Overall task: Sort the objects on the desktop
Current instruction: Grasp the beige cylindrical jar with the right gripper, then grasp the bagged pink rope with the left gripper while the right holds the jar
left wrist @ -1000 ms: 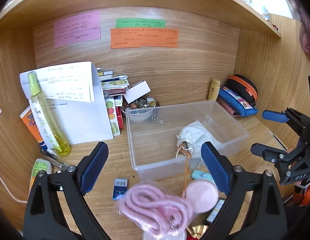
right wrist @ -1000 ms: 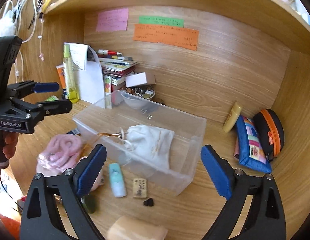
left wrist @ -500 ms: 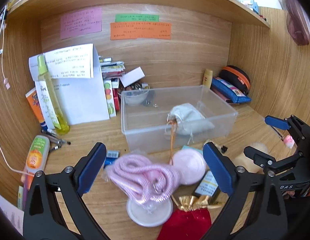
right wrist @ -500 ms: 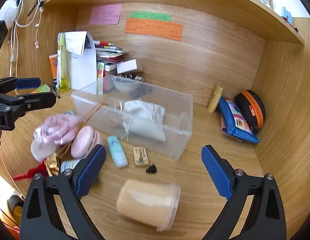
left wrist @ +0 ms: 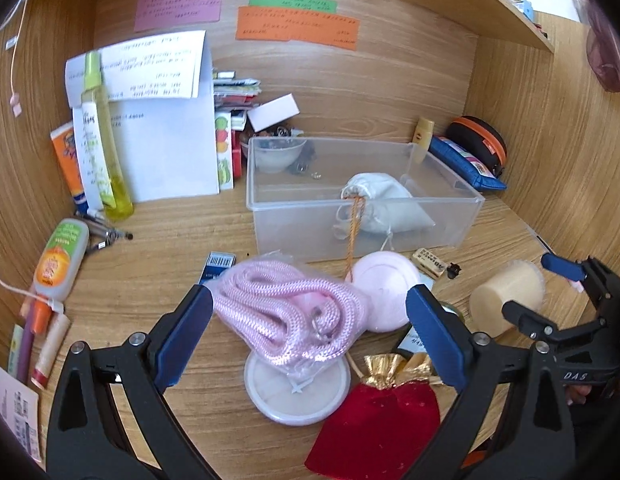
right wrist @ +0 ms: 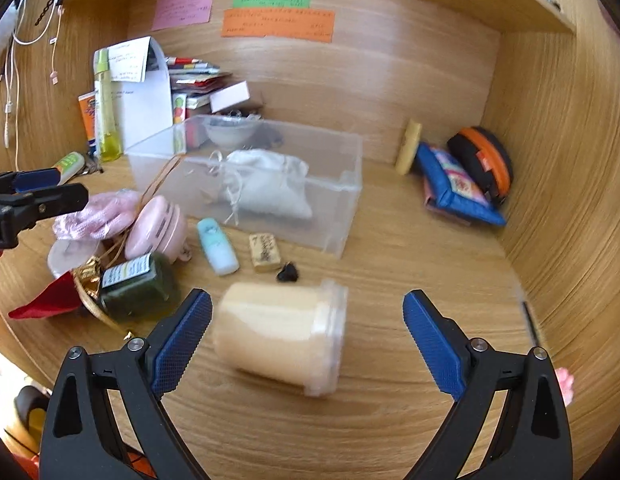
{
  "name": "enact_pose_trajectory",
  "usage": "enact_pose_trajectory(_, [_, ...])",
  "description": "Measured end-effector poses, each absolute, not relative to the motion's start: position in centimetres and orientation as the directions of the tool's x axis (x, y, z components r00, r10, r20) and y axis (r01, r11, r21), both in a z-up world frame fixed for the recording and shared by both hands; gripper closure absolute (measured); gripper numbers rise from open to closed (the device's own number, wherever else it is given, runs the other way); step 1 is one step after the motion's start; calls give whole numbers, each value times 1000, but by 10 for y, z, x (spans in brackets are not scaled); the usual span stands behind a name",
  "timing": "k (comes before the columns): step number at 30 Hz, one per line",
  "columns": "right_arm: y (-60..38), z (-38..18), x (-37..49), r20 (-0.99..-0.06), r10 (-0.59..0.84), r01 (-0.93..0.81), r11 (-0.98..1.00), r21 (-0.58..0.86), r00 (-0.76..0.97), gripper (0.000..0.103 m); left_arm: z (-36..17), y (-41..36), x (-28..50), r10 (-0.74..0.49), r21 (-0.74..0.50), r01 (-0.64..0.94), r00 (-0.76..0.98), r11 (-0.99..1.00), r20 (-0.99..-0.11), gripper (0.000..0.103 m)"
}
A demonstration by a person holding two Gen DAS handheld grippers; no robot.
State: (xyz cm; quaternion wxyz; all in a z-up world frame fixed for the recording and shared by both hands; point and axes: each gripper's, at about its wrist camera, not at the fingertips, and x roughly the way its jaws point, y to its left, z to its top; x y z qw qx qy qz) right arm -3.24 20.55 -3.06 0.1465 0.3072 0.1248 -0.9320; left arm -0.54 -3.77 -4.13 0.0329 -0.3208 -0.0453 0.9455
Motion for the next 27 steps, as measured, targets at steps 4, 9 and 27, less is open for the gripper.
enact_pose_trajectory(4, [200, -43, -35, -634, -188, 356, -923, -148, -750, 7, -49, -43, -6, 94, -127, -19, -778, -992, -622, 5])
enact_pose_trajectory(9, [197, -58, -44, -648, -135, 328, -926, -186, -749, 7, -58, -48, -12, 94, -138, -4, -754, -990, -650, 5])
enact_pose_trajectory(27, [206, -61, -56, -655, -296, 425, -904, -43, -695, 39, -79, -43, -48, 140, -175, -17, -679, -984, -721, 0])
